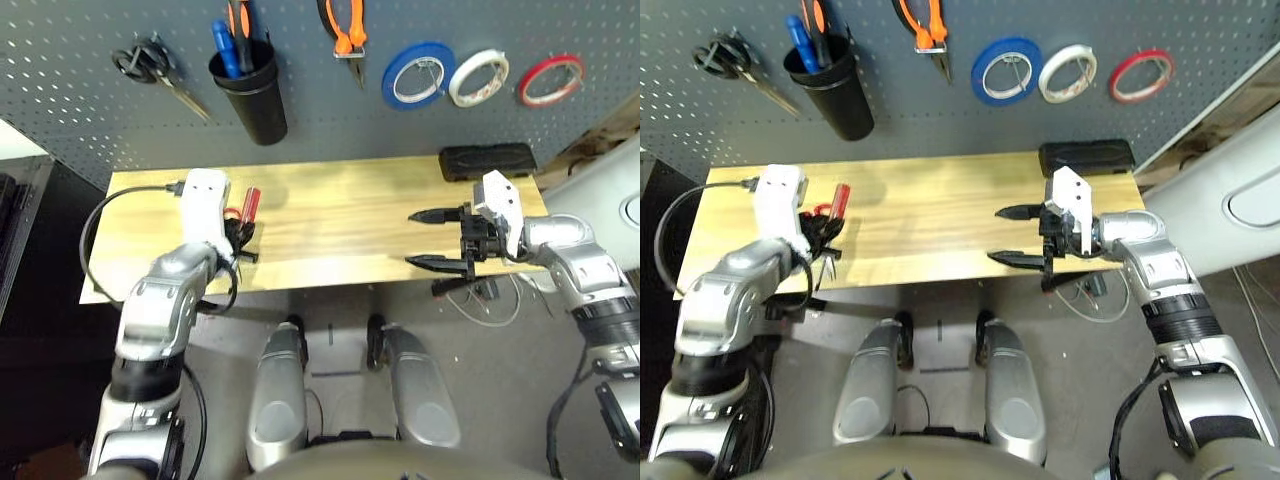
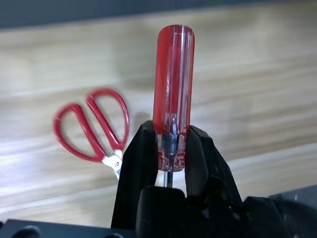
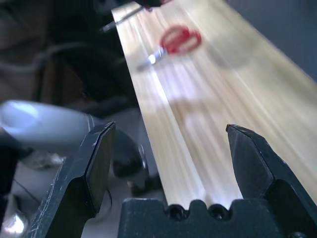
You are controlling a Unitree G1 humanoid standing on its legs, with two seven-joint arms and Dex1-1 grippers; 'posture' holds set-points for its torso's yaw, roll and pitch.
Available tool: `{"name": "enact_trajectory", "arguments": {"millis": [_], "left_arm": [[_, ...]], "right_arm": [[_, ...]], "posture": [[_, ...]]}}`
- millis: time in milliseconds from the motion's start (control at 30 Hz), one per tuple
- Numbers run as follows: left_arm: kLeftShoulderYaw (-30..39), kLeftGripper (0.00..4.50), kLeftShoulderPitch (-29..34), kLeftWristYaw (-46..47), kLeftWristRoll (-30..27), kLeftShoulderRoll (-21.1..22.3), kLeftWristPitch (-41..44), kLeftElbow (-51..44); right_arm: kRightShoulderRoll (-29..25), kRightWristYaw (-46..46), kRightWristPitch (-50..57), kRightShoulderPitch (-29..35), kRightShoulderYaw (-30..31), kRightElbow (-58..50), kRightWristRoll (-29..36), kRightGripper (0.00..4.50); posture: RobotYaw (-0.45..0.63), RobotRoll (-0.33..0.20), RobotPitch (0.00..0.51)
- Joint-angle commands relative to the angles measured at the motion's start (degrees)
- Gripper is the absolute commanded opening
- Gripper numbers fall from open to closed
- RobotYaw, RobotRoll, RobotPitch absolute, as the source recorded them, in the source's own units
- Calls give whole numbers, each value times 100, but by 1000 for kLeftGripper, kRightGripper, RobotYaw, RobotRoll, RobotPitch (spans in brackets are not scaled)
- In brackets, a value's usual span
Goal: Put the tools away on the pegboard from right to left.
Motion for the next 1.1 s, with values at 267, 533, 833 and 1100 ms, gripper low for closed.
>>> {"name": "enact_trajectory", "arguments": {"millis": [267,533,833,1100], "left_arm": [[716,835,125,-612,-464,328,-1495,-600],[1106,835,-1254,-512,-1065,345,-1559,-402],[1103,835,-2983,27,-1620,-224,-1397,176],[1144,835,-3865,435,-1750,-628,-1931,906]], "right_arm": [[-439,345,811,5,-777,-805,979,4500],[-781,361,1219,-463,-1249,-771,1408,4500],[-869,285,1263,-846,-1457,-615,1427,4500],[-871,167,1277,-894,-1552,-567,1436,4500]], "posture": [[118,0,268],[102,0,260],[60,0,249],[47,0,234]]}}
